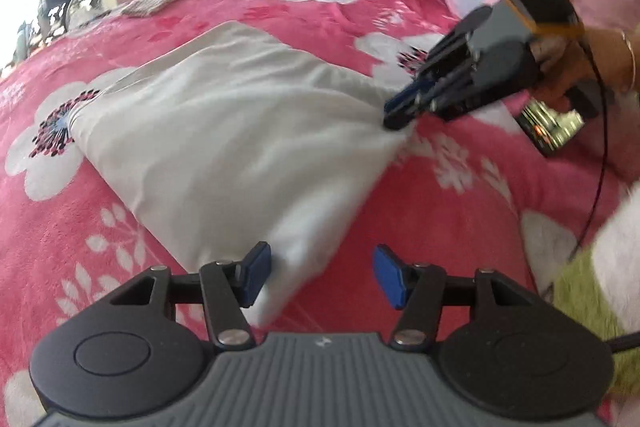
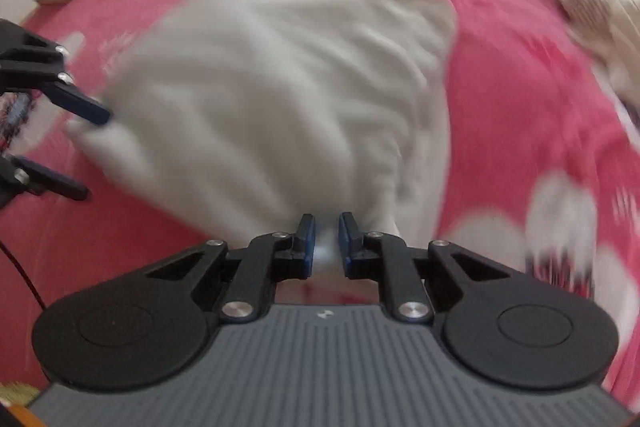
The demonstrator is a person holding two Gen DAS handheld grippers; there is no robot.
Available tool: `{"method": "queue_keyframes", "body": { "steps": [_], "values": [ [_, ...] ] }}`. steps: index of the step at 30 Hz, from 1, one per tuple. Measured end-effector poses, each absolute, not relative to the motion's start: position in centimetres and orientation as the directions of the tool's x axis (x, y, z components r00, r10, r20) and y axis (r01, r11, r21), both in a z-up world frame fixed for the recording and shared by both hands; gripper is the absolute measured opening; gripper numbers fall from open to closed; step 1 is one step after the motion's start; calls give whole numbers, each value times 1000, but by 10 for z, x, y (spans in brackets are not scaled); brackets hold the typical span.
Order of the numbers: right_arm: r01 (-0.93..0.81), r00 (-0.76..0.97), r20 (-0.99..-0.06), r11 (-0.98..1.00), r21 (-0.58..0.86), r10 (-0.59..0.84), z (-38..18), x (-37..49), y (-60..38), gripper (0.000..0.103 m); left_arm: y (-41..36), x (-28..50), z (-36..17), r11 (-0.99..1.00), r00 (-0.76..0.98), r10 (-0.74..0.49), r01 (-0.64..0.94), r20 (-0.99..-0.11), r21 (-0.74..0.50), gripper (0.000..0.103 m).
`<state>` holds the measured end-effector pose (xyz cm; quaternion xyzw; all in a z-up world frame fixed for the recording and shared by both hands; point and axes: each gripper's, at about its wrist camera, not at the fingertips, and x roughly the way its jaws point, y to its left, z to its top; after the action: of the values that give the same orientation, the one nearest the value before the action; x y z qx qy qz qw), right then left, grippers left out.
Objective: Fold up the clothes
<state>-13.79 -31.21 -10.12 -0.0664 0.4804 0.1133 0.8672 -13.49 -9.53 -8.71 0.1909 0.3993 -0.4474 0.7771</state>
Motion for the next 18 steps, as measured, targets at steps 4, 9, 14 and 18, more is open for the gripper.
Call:
{"method": "queue_keyframes", "body": {
  "steps": [4,9,14,18],
  "values": [
    [-209,532,-847,972,-105,23,-78,-150,-301,13,-88,-142,-84,524,271,-548,849,-791,-72,57],
    [-325,606,-774,945,-32,182,-58,-156,-275,14,-85,-140,-88,550,236,-539,826,-809,-125,57],
    [-269,512,-846,963,9,150,-96,-153,-270,17,-72,-141,-84,581,175,-539,785,-824,-214,56],
    [-291,582,-783,955,50,219,-73,-161,-267,17,-60,-141,-75,596,193,-540,775,-819,-210,56]
  ]
}}
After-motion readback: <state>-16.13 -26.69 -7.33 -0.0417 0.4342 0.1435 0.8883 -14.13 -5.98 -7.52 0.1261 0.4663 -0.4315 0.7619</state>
